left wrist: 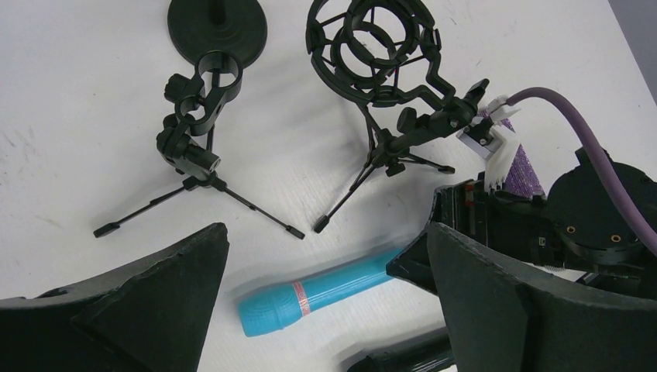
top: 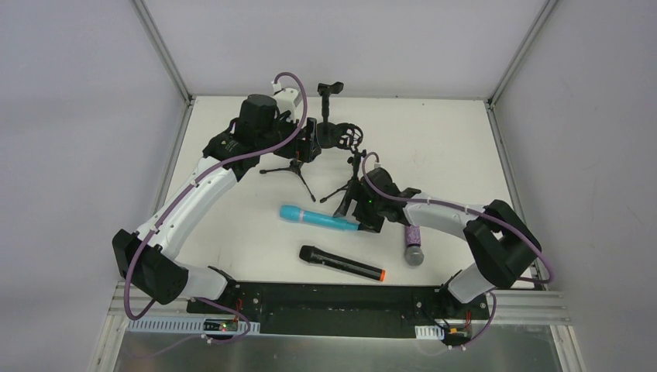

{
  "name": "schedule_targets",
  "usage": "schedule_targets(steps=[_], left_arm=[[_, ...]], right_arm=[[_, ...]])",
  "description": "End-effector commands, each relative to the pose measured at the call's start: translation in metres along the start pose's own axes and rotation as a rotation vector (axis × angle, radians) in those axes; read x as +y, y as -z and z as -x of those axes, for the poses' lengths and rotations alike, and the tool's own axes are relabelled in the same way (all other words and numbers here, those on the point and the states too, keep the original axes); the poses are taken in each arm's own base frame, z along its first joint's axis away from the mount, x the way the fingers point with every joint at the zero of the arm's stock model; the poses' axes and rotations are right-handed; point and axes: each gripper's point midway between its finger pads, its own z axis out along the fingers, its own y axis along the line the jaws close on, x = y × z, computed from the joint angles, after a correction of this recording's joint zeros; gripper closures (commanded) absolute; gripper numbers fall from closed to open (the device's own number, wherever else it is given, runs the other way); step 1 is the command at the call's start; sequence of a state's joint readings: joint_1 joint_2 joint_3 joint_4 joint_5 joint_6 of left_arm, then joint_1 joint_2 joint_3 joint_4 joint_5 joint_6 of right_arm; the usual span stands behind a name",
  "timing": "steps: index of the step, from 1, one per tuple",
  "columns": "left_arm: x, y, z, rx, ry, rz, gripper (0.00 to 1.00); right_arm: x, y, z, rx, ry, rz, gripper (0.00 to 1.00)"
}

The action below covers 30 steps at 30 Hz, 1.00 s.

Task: Attach the microphones to the stand

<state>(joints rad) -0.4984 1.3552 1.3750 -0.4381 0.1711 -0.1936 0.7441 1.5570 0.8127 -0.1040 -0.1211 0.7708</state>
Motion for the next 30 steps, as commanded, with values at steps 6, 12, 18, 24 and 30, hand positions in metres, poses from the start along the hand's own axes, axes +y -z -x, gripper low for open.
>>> schedule_targets(steps=[6,12,18,24,30], left_arm=[[-0.005,0.008,0.011,-0.056,-0.021,-0.006,0.00],[-0.006,0.009,0.011,-0.056,-0.022,-0.009,0.00],[-0.006,0.011,0.013,-0.063,-0.022,-0.010,0.00],[-0.008,0.012,0.013,-0.065,-0.024,-0.016,0.00],[-0.009,0.010,0.012,-0.060,-0.025,-0.021,0.00]], right_arm=[[0.028,0.028,0.004,-0.044,-0.028,0.153,0.04],[0.025,0.037,0.009,-0.071,-0.031,0.160,0.04],[0.006,0.056,0.020,-0.130,0.003,0.100,0.04],[-0.024,0.092,0.044,-0.235,0.031,0.016,0.04],[-0.074,0.125,0.068,-0.349,0.021,-0.144,0.04]])
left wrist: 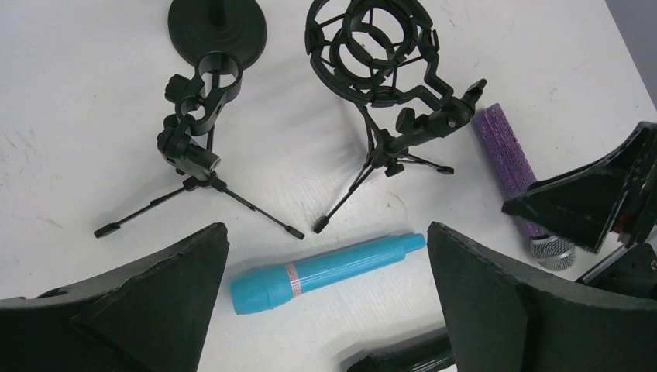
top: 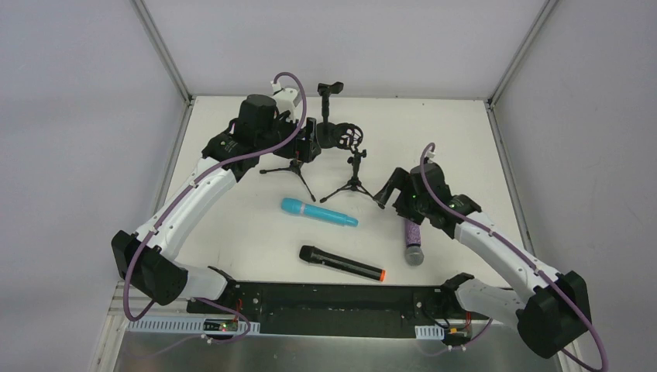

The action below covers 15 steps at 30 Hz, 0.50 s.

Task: Attach the microphones to the stand

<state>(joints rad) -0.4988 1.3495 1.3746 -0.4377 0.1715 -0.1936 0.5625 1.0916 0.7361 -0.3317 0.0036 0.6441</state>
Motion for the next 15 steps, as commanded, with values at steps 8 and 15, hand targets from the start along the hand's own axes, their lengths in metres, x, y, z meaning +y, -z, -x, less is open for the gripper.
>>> schedule_targets(steps=[8,15], left_arm=[[-0.010,0.006,0.009,-0.046,-0.027,-0.025,0.00],[-0.010,0.003,0.007,-0.038,-0.029,-0.026,0.00]], right_arm=[[-0.093,0.029,0.035,-0.088,0.035,-0.347,0.06],[-0.125,0.006,0.014,0.076,0.028,-0.492,0.11]])
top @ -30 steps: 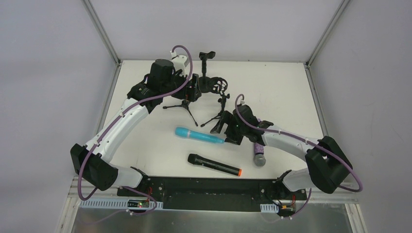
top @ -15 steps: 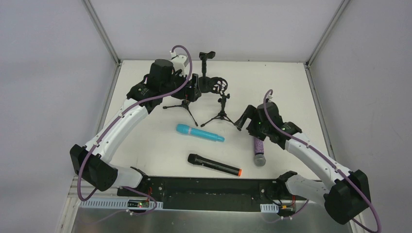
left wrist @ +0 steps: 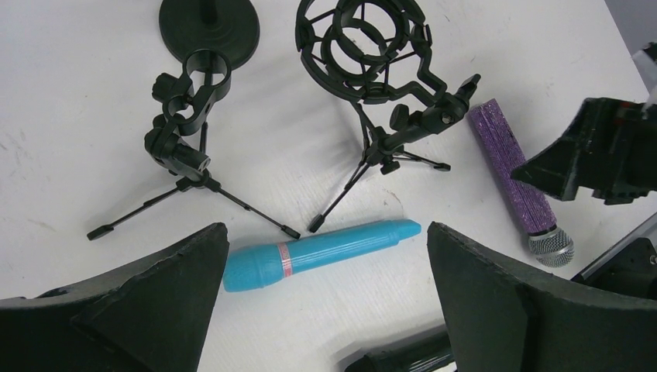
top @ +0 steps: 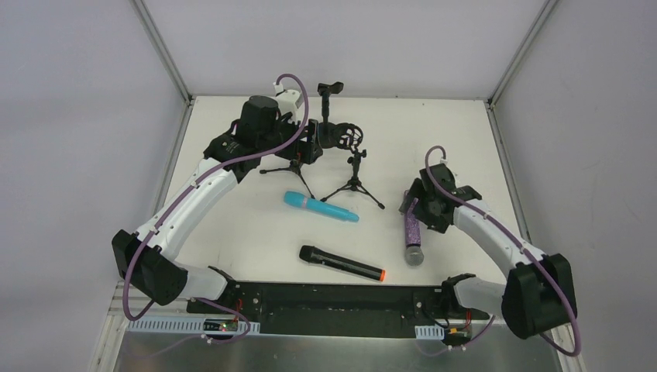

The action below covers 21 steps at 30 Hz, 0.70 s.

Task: Attach the microphones to the stand

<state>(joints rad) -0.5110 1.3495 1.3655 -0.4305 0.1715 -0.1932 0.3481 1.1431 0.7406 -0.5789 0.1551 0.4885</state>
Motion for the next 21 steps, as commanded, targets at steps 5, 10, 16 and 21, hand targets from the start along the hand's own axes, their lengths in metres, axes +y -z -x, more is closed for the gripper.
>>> schedule_targets(steps=[5,10,16,21], left_arm=[[-0.005,0.004,0.009,-0.038,-0.025,-0.015,0.00],[-0.006,0.003,0.008,-0.033,-0.027,-0.022,0.00],[-0.007,0.002,0.007,-0.030,-0.030,-0.027,0.00],[-0.008,0.003,0.008,-0.032,-0.032,-0.028,0.00]], right_arm=[[-0.010,-0.023,-0.015,0.128,0.056,-0.102,0.18],[-0.013,-0.029,-0.003,0.087,0.074,-0.137,0.26],[-0.012,-0.040,0.004,0.089,0.071,-0.170,0.49],[-0.010,-0.046,0.008,0.117,-0.002,-0.154,0.62]])
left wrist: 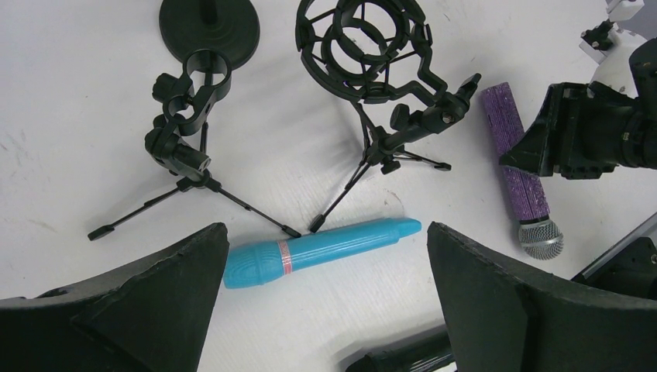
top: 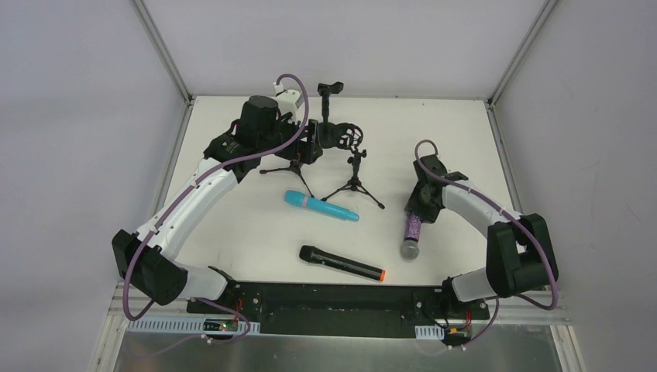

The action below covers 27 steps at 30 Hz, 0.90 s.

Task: Attach the microphones to the stand

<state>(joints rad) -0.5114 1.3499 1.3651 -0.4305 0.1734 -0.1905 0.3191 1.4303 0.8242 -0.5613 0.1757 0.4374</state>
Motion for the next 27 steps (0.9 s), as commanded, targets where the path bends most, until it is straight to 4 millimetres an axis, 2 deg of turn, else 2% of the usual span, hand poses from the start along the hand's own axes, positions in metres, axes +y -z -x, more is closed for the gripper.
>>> schedule_targets(steps=[1,6,8,10,13,16,19,27], left_arm=[[-0.008,0.003,0.008,-0.034,-0.030,-0.029,0.00],[-0.008,0.004,0.009,-0.035,-0.031,-0.030,0.00],[-0.008,0.003,0.009,-0.035,-0.030,-0.031,0.00],[-0.009,0.004,0.009,-0.036,-0.032,-0.035,0.00],[-0.010,0.004,0.009,-0.036,-0.032,-0.036,0.00],[-0.011,0.005,0.009,-0.036,-0.032,-0.043,0.00],[-0.012,0.005,0.009,-0.035,-0.033,-0.049,0.00],[-0.014,0.004,0.008,-0.033,-0.034,-0.055,0.00]], right_arm=[[-0.001,-0.002,0.011,0.008,-0.076,0.005,0.62],[0.000,0.000,0.013,0.015,-0.100,0.041,0.58],[-0.001,0.001,0.012,0.014,-0.084,0.043,0.51],[-0.004,0.003,0.011,0.012,-0.066,0.044,0.38],[-0.007,0.006,0.006,0.012,-0.054,0.052,0.25],[-0.011,0.007,-0.003,0.028,-0.046,0.050,0.24],[-0.015,0.007,-0.012,0.045,-0.045,0.048,0.27],[-0.010,0.007,-0.028,0.061,-0.003,0.034,0.34]])
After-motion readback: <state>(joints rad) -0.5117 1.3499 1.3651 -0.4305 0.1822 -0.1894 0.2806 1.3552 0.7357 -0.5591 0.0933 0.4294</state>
